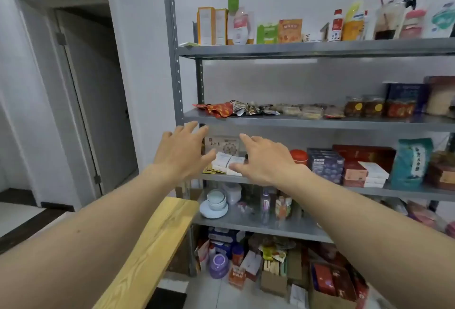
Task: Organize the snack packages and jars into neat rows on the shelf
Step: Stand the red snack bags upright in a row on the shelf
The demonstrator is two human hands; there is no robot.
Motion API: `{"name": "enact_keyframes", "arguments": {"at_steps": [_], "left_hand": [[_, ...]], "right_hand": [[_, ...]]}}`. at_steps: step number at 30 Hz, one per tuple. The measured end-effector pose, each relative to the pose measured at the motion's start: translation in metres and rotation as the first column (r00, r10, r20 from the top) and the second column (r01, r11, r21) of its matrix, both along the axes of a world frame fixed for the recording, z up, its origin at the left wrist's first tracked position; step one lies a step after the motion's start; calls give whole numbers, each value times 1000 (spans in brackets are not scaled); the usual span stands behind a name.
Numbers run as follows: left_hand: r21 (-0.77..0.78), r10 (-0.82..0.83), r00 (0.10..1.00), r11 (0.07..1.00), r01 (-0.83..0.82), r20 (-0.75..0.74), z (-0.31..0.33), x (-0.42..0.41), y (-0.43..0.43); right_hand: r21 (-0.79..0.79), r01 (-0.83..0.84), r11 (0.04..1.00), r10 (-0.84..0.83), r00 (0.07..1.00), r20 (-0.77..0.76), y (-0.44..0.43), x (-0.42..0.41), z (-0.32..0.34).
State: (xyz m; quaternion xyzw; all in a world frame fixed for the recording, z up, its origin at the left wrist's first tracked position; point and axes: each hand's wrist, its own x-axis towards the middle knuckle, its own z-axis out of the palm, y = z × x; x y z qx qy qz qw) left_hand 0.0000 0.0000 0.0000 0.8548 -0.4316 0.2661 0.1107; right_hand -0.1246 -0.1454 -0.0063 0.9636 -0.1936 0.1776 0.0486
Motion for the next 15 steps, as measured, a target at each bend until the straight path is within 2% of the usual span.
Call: {"name": "enact_keyframes", "arguments": {"at_steps": [7, 15], "left_hand": [[-36, -15, 1000, 999, 16, 17, -10, 140, -113], [-77, -4, 999, 997, 1, -34, 16, 299, -227]], "right_hand": [[-28, 13, 1000, -12, 1000, 26, -102, 136, -1], [-50, -16, 999, 19, 998, 67, -214, 293, 28]]}}
